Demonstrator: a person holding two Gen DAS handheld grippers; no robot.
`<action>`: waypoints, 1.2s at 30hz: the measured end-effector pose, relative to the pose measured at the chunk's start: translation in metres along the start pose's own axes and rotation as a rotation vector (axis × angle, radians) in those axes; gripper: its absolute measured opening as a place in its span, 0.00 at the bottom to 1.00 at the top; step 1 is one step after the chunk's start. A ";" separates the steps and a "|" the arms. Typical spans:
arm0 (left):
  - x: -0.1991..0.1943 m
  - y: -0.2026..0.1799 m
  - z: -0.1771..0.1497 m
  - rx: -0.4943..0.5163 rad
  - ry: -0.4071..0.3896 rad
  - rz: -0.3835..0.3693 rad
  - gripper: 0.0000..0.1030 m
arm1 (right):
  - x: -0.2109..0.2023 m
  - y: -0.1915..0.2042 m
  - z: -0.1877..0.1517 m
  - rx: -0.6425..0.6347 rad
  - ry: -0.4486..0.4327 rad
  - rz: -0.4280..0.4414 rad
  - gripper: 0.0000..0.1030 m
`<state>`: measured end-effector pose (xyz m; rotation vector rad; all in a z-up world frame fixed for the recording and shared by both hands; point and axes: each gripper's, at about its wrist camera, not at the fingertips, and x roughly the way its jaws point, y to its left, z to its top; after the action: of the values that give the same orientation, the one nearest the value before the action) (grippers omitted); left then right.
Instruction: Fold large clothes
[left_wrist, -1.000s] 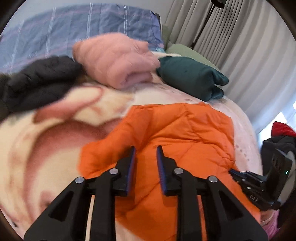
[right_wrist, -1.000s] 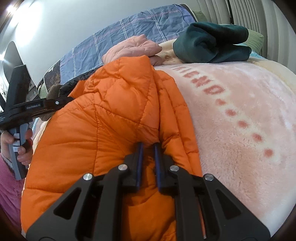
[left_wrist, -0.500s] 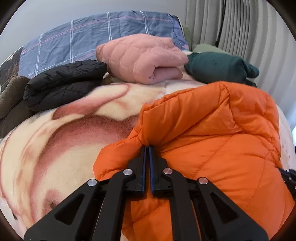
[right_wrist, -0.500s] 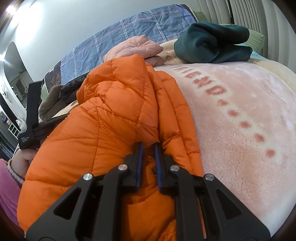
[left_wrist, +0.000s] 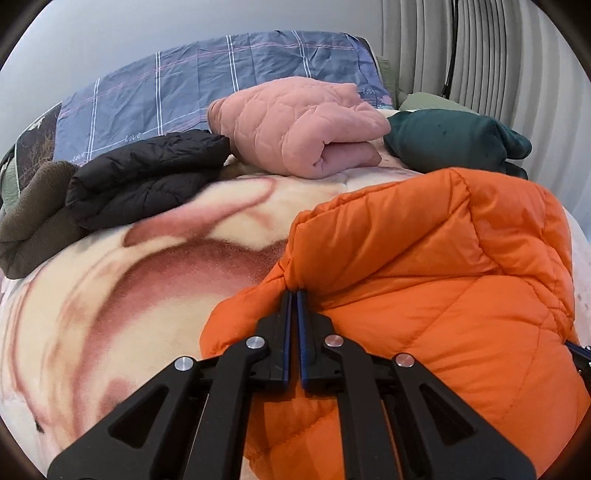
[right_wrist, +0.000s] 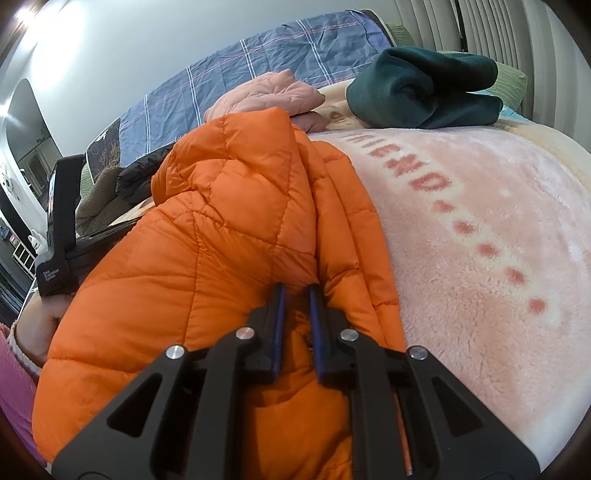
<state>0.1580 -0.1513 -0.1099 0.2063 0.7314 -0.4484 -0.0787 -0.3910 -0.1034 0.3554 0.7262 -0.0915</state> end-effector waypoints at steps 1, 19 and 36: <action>0.002 -0.001 -0.001 0.014 -0.002 0.004 0.04 | 0.000 0.000 0.000 0.000 0.000 0.001 0.13; -0.130 -0.039 0.003 0.161 -0.153 -0.333 0.02 | -0.001 0.002 -0.001 0.004 -0.001 -0.006 0.13; -0.103 -0.086 -0.099 0.310 0.078 -0.468 0.04 | -0.001 0.004 -0.002 -0.026 -0.001 -0.031 0.14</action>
<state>-0.0091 -0.1613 -0.1142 0.3459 0.7852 -1.0067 -0.0801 -0.3869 -0.1030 0.3192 0.7318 -0.1113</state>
